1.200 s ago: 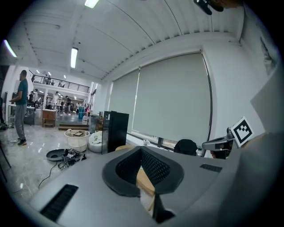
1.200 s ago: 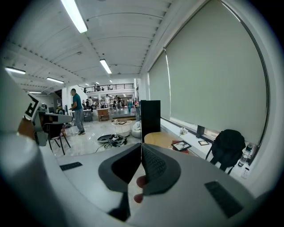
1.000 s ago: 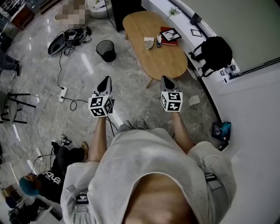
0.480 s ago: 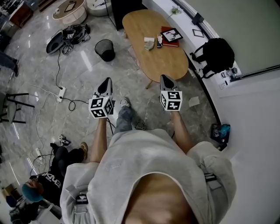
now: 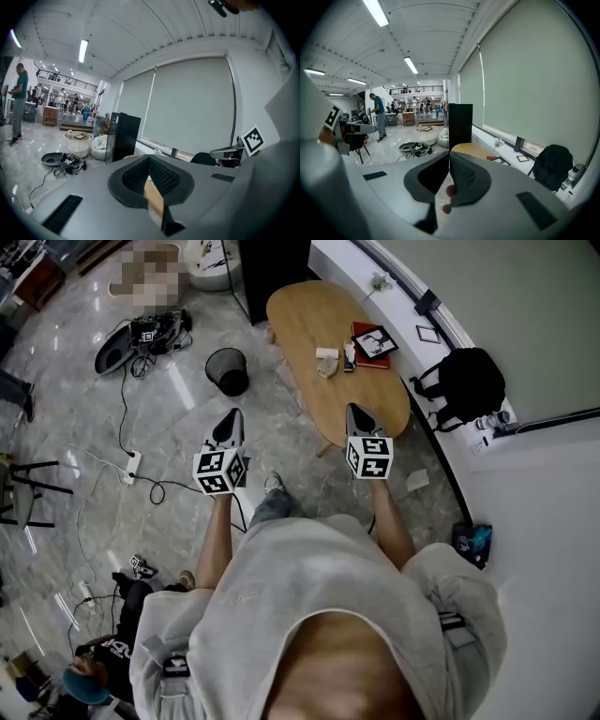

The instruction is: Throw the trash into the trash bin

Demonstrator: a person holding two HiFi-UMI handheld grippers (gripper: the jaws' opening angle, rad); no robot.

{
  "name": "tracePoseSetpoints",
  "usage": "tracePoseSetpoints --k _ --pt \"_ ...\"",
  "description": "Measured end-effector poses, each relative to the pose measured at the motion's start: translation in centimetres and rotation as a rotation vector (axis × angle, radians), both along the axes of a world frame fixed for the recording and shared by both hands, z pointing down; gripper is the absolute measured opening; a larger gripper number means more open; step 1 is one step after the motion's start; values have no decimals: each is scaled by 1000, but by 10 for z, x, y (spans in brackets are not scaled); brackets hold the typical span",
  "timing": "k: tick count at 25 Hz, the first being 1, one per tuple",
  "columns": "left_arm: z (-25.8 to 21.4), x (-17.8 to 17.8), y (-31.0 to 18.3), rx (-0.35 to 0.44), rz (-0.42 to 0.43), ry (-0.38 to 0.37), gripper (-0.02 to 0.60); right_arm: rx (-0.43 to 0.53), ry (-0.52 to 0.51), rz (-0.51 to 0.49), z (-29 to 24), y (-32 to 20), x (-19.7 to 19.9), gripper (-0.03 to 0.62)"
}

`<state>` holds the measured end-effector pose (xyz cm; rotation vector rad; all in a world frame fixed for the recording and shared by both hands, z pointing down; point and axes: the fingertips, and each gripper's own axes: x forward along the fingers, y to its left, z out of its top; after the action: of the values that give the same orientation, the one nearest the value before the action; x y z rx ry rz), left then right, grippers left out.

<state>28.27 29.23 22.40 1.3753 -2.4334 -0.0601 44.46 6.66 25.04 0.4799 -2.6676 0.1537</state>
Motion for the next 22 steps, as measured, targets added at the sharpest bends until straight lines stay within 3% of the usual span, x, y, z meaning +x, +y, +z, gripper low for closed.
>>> tracePoseSetpoints --k 7,13,22 --pt "-7 -77 -27 46 30 10 18 30 1 26 -12 -16 -69 31" --pt "-8 -125 -42 46 73 -4 18 31 1 68 -12 -26 -105 31" --pt "17 -158 -49 13 83 49 18 -1 57 79 13 -28 -131 31"
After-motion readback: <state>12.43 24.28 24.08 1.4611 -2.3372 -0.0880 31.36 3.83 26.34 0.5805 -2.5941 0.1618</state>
